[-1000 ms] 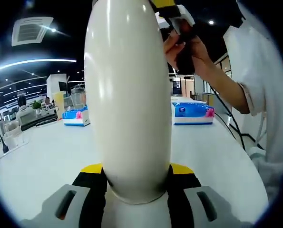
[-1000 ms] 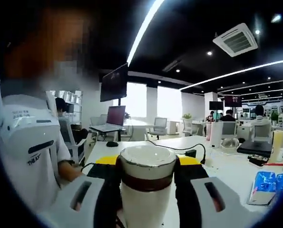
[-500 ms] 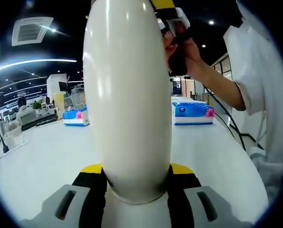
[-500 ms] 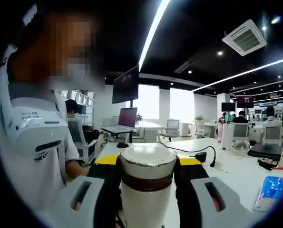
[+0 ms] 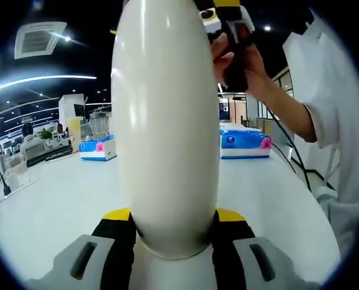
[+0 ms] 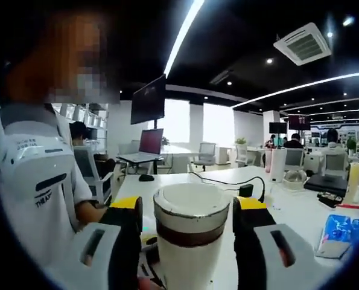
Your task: Grasp the water cup twist off the cup lid place the cup lid on the table
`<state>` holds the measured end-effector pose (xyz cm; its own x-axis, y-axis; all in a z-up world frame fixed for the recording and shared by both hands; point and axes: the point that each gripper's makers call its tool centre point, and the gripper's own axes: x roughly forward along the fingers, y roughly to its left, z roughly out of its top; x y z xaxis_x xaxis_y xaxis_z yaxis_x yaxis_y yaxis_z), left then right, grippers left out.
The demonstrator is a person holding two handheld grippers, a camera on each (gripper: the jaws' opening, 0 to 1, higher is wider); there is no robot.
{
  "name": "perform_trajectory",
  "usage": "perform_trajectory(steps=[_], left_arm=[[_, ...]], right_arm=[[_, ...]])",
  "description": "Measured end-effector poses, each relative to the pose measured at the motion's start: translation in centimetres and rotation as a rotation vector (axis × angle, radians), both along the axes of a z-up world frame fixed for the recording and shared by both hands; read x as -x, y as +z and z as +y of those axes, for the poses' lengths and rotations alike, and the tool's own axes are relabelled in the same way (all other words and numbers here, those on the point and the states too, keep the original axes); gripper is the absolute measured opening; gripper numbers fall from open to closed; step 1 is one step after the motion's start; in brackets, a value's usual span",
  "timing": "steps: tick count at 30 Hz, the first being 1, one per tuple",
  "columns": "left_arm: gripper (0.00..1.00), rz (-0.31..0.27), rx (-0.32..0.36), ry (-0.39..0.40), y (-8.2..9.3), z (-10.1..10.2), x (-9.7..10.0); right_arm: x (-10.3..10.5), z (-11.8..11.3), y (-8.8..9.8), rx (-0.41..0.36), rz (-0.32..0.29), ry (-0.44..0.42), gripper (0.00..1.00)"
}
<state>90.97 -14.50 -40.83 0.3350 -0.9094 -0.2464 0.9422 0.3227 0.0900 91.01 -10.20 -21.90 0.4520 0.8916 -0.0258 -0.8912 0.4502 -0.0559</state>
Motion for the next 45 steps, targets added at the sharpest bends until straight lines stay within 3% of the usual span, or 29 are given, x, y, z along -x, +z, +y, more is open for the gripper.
perform_trajectory(steps=[5,13,19,25,30,36,45], left_arm=[[0.51,0.002,0.001,0.000,0.0,0.0,0.0],[0.51,0.002,0.001,-0.001,-0.1,0.1,0.1],[0.51,0.002,0.000,0.000,-0.1,0.2,0.1],[0.51,0.000,-0.001,0.000,-0.1,0.2,0.1],[0.51,0.000,-0.001,0.000,-0.1,0.2,0.0],[0.51,-0.001,-0.001,0.000,-0.1,0.2,0.0],[0.51,-0.002,-0.003,0.000,-0.1,0.2,0.0]], right_arm=[[-0.8,-0.9,0.0,-0.015,0.039,-0.153,0.68],[0.0,-2.3,0.3,-0.062,0.012,-0.394,0.74],[0.6,-1.8,0.7,-0.056,-0.024,-0.588,0.75],[0.6,-0.1,0.7,-0.047,-0.031,-0.700,0.75],[0.1,-0.9,0.3,-0.033,-0.041,-0.824,0.75],[0.0,-1.4,1.3,-0.042,-0.085,-0.885,0.73],[0.0,-2.3,1.4,-0.064,-0.093,-0.926,0.61]])
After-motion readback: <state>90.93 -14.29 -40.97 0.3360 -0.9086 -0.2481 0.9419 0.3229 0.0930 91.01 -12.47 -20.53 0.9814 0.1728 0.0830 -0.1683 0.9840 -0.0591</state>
